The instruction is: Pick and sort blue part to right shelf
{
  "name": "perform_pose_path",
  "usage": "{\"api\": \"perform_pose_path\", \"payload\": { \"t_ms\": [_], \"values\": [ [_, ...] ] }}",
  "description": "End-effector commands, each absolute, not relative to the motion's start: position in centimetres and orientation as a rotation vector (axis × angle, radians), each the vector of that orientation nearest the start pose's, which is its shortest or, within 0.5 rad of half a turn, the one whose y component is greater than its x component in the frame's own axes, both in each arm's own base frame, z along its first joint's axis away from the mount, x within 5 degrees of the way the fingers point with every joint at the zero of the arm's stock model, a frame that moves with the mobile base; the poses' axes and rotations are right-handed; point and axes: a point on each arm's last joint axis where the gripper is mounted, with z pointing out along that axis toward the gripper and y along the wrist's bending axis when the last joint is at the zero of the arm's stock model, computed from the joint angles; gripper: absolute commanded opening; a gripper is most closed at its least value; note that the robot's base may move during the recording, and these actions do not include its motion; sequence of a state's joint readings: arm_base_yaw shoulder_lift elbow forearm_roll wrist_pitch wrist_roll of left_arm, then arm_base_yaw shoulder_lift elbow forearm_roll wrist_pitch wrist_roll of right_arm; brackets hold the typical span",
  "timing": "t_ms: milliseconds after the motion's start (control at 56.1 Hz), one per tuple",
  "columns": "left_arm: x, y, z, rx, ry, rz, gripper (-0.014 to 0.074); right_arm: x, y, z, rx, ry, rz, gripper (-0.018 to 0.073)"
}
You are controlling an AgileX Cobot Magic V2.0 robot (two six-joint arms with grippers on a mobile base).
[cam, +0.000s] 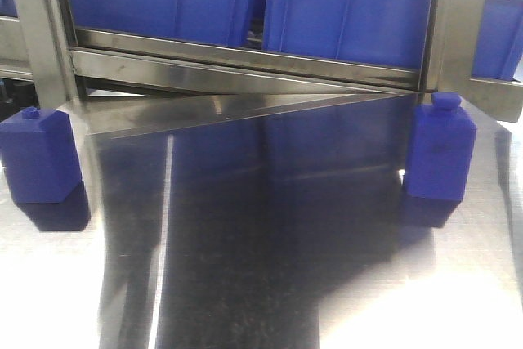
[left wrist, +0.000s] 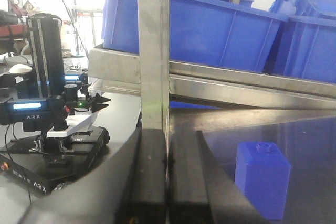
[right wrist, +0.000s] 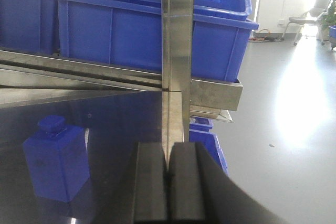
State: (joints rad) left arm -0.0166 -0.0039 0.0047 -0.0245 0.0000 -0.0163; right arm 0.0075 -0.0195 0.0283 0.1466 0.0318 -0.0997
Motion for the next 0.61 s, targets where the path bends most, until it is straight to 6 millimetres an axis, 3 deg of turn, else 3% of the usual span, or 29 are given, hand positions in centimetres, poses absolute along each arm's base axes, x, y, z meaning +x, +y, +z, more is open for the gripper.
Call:
{"api": "perform_pose_path", "payload": {
  "t_ms": [0, 89, 214, 428, 588],
  "values": [
    [5.4, 0.0, 21.4, -0.025, 1.365, -0.050, 0.0124, 5.4, 0.0, 21.2, 0.028, 1.427, 0.036, 0.0057],
    [5.1, 0.0, 22.5, -0.030, 1.242, -0.052, 0.0124, 5.4, 0.0, 21.2, 0.028, 1.426, 0.036, 0.0057],
    [4.3, 0.0, 26.1, -0.033, 1.148, -0.061, 0.0124, 5.4, 0.0, 21.2, 0.028, 1.426, 0.036, 0.0057],
    [3.8, -0.1, 33.1, -0.025, 1.375, -0.070, 0.0126, 5.4, 0.0, 21.2, 0.028, 1.426, 0.036, 0.0057],
    [5.5, -0.6, 36.1, -0.062, 1.601, -0.180, 0.0129, 5.4, 0.0, 21.2, 0.028, 1.426, 0.036, 0.0057]
  ]
}}
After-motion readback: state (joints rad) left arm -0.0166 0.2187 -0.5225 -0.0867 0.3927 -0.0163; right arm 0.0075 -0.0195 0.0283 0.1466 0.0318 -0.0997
